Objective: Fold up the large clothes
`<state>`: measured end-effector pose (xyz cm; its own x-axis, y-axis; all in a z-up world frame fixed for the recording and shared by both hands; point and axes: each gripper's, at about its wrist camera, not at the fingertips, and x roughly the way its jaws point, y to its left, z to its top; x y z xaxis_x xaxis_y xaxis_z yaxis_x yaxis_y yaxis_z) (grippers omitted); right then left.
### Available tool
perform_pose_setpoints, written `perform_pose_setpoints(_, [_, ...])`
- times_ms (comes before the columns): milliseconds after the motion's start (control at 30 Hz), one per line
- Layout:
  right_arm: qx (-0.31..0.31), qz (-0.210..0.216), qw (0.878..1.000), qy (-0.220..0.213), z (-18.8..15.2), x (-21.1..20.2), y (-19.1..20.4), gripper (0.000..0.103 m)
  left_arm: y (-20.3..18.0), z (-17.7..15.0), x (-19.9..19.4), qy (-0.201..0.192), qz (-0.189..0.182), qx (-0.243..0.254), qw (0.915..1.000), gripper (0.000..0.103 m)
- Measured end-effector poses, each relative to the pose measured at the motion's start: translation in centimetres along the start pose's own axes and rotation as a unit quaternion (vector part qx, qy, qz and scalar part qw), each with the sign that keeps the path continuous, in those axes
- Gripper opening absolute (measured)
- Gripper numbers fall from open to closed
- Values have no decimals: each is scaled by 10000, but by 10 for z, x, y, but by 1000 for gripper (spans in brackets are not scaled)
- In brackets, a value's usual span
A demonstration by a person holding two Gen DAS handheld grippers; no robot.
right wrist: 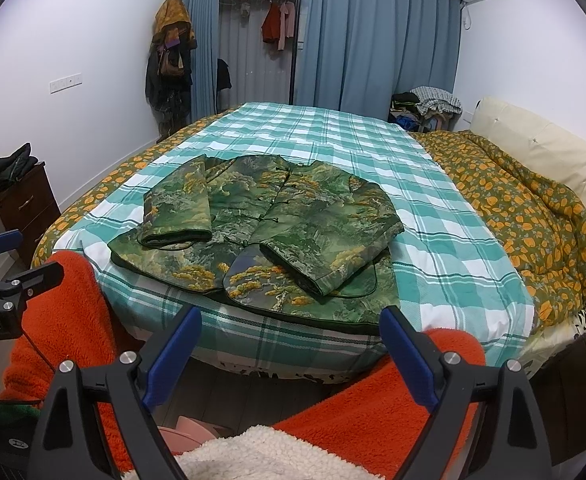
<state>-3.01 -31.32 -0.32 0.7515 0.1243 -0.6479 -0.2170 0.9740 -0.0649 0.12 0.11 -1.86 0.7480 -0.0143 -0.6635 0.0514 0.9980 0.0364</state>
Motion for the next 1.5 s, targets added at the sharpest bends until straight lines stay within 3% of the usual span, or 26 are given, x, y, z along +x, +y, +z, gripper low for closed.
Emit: perform_pose_setpoints(1500, [0,7,10000,25,0,2,0,93,-1,-4,1,48,1,27,10000,103])
